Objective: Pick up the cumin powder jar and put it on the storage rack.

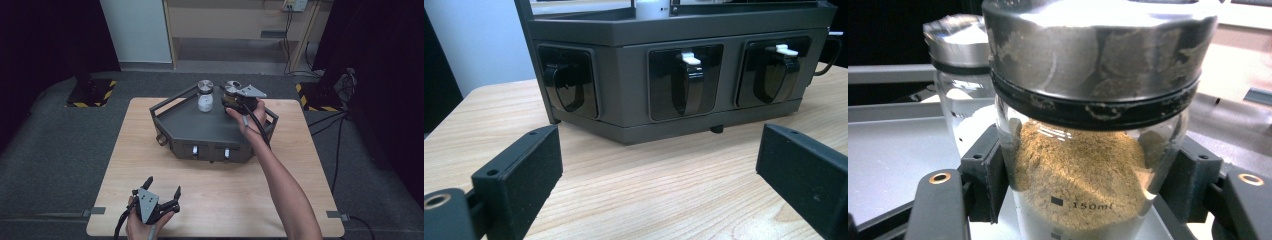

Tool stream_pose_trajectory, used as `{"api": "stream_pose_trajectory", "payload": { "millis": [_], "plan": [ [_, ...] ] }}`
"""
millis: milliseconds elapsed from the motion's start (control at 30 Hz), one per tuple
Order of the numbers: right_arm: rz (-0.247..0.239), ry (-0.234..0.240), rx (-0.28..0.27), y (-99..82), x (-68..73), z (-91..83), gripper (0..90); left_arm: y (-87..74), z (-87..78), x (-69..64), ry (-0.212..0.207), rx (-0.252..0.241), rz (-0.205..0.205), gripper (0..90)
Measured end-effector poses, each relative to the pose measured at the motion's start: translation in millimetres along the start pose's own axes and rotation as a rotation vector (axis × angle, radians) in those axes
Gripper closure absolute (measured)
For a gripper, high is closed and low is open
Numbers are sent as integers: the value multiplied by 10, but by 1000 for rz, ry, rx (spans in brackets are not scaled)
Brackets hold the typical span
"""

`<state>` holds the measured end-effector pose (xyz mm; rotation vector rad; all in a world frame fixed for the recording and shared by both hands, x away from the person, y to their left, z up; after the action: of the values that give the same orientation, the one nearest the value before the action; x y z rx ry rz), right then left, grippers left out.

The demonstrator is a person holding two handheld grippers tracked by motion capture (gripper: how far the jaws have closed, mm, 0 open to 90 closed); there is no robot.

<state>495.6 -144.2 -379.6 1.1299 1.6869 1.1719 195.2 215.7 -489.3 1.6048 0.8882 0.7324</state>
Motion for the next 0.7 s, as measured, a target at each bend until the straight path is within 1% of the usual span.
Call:
{"api": "stream_pose_trajectory", "payload": {
  "millis": [200, 367, 533, 700],
  "plan": [
    [14, 4, 14, -68, 32, 102, 315, 0, 8, -1, -7, 3, -4, 37],
    [29, 4, 24, -118, 39, 165, 315, -3, 6, 5, -6, 2, -6, 37],
    [15, 6, 32, -144, 60, 189, 315, -3, 15, 5, -10, 5, -7, 37],
    [13, 4, 22, -166, 68, 197, 315, -4, 13, 7, -11, 5, -9, 37]
  ]
}}
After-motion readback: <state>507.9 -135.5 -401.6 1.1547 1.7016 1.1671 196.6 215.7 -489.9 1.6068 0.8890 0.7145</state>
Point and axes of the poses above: each handheld gripper's, and its own axes: z roughly forward along the jaws, y roughly out of its top, x roughly to its left, the point moved 6 cm from there along z, roughly forward along the jaws, and after that the axes turned 14 degrees about -y, right-handed, at the moved point
